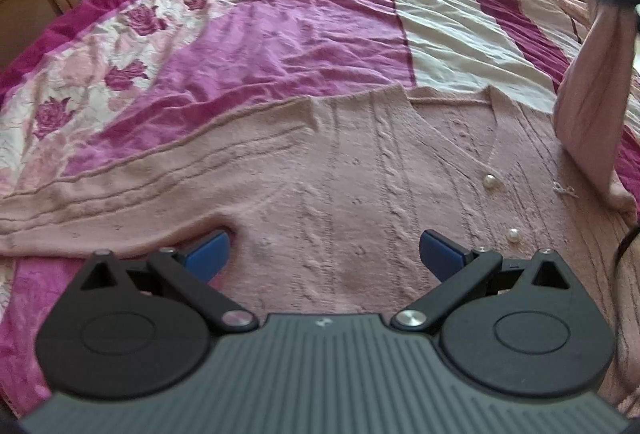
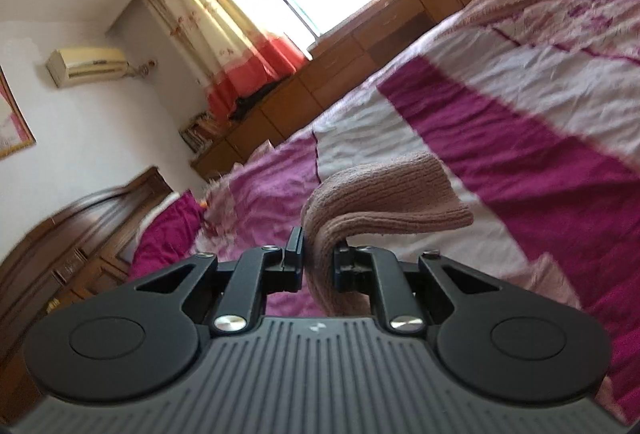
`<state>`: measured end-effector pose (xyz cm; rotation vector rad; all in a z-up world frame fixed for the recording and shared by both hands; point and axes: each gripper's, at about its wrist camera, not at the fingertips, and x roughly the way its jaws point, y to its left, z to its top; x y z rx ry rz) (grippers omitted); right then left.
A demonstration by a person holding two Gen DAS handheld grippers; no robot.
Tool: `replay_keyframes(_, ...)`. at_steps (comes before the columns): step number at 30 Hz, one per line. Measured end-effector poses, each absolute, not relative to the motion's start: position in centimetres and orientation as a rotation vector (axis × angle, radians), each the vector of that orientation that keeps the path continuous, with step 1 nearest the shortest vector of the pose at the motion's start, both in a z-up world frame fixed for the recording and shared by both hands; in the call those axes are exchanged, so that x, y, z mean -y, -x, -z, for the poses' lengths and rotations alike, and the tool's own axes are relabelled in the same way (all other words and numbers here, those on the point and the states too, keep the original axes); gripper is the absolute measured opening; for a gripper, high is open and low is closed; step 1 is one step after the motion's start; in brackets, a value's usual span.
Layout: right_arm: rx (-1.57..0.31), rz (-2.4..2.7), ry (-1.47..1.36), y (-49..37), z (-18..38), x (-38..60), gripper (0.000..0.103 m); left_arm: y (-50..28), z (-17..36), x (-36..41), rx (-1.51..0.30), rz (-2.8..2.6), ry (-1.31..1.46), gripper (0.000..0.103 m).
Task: Fold small clothes
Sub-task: 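Lift the sleeve with the right tool, carry it across the body, release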
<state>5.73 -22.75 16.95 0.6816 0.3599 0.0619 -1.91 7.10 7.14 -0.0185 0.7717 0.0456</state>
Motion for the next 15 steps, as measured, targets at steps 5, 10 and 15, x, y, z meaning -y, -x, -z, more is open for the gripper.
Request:
replay_keyframes(5, -0.465, -0.042, -0.697, -6.9, -11.8, 20.6, 0.015, 2.2, -7.3, -8.3, -0.764, -0.075, 0.025, 0.103)
replay_keyframes(10, -0.541, -0.01, -0.643, -7.5, -7.3, 19.8, 0.015, 2.1, -6.9, -8.7, -0.769, -0.087, 0.033, 0.103)
replay_keyframes(15, -0.613, 0.0, -0.594, -7.5, -3.5, 20.5, 0.015, 2.0, -6.6, -7.8, -0.776, -0.067, 0.014, 0.103)
